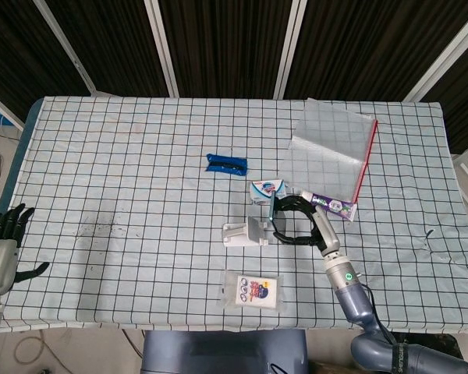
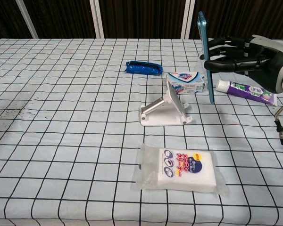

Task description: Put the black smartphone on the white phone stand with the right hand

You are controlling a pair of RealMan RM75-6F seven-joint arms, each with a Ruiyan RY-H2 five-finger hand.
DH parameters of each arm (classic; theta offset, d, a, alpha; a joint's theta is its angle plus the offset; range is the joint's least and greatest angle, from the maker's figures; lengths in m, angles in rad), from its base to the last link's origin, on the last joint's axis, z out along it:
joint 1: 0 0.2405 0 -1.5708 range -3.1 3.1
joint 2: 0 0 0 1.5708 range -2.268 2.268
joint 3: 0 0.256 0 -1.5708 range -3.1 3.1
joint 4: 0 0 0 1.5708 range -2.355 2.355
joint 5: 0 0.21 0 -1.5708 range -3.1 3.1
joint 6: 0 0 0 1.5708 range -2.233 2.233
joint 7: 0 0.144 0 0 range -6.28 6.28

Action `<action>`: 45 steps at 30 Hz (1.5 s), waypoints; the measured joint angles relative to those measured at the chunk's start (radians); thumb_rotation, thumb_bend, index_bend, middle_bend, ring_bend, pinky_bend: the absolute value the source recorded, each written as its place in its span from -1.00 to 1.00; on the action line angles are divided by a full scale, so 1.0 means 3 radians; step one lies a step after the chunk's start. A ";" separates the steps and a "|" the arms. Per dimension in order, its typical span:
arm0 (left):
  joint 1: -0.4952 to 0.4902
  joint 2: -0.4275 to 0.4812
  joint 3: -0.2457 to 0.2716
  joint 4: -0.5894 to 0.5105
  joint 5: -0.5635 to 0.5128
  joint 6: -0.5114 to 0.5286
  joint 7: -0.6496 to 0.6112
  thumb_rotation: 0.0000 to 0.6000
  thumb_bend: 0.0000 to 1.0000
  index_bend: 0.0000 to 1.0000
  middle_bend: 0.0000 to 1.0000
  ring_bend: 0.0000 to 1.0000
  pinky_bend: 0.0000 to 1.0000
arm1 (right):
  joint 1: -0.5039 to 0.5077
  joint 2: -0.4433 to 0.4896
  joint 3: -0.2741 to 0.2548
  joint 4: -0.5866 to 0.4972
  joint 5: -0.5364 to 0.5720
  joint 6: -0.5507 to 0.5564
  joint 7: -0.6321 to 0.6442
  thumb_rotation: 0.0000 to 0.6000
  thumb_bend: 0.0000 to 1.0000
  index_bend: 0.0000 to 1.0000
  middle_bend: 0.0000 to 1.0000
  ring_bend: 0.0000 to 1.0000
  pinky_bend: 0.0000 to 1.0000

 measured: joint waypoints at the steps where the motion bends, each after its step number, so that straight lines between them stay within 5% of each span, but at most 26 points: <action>1: -0.0001 0.0000 -0.0001 -0.0005 -0.0008 -0.0006 0.0000 1.00 -1.00 -1.00 -1.00 -1.00 -1.00 | 0.0013 -0.0020 -0.0004 0.0023 -0.0023 -0.0006 0.0052 1.00 0.01 -0.04 0.11 -0.12 -0.50; 21: -0.0026 0.0000 -0.0035 -0.0028 -0.0115 -0.0066 0.0009 1.00 -1.00 -1.00 -1.00 -1.00 -1.00 | 0.0296 -0.0552 -0.0106 0.0886 -0.0255 -0.0056 0.0784 1.00 0.01 -0.04 0.11 -0.12 -0.50; 45: -0.0033 0.0005 -0.0051 -0.0032 -0.0174 -0.0082 0.0008 1.00 -1.00 -1.00 -1.00 -1.00 -1.00 | 0.0376 -0.0786 -0.0137 0.1199 -0.0170 -0.0061 0.0977 1.00 0.00 -0.04 0.11 -0.12 -0.50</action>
